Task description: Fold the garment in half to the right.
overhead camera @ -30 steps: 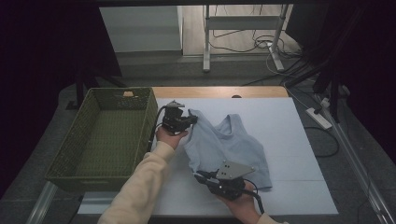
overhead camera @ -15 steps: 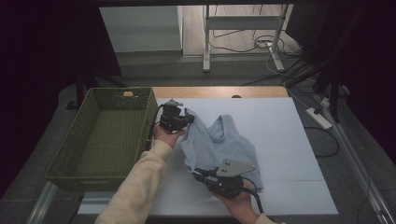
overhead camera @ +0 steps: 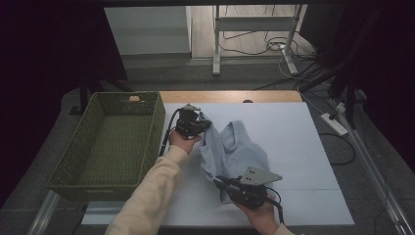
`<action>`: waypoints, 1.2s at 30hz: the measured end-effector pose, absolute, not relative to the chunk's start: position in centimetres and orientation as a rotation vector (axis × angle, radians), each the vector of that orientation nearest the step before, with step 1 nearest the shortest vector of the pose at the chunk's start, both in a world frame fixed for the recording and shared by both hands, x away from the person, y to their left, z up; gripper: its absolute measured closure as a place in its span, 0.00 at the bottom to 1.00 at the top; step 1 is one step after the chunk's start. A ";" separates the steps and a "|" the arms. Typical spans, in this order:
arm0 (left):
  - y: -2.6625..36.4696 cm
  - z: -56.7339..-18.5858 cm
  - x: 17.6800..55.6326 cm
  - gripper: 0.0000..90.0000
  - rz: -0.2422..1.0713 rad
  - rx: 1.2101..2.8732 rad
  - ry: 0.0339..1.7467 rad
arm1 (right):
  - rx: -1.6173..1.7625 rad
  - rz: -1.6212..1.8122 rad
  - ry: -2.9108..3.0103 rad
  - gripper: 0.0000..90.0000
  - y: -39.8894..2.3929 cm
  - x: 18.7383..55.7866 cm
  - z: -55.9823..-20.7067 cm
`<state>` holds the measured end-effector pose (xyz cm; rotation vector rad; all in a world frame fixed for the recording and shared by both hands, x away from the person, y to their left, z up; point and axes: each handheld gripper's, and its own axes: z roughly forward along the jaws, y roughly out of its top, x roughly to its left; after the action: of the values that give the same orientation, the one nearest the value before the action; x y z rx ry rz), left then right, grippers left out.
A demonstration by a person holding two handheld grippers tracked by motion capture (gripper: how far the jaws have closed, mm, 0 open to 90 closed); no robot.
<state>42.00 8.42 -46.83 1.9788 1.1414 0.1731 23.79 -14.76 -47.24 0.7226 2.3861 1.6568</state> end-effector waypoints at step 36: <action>4.4 -46.6 43.0 0.94 0.180 2.030 1.090 | 0.916 1.552 2.353 0.90 -20.9 24.3 -47.7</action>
<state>43.05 4.43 -46.57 2.0299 1.0903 0.1804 24.26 -20.90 -47.74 0.9158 2.3534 1.5521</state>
